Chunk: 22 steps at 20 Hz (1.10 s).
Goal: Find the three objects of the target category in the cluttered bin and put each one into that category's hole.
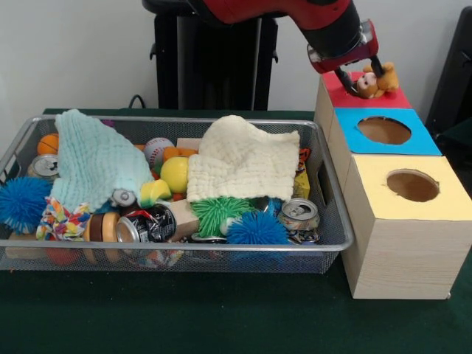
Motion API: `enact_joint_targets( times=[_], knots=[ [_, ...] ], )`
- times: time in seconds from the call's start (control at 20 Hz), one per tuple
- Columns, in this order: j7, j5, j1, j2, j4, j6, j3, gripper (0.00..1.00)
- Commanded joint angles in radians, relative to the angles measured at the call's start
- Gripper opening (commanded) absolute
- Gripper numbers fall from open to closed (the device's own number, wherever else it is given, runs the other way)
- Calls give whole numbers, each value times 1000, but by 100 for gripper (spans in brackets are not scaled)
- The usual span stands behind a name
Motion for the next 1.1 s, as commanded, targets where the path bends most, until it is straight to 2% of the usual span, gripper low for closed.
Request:
enact_joint_targets(
  times=[0.05,0.25,0.45,0.5,0.6,0.8,1.1],
  knots=[
    [27,-146,-1,-22,-210,77,-168,100],
    [8,-266,36,-38,-274,84,-209,100],
    [-14,-370,53,-41,-325,152,-217,100],
    [-38,-417,60,-43,-347,164,-217,100],
    [-83,-496,66,-46,-375,186,-208,100],
    [-104,-632,76,-56,-418,196,-198,100],
    [-126,-767,71,-74,-446,221,-158,100]
  ],
)
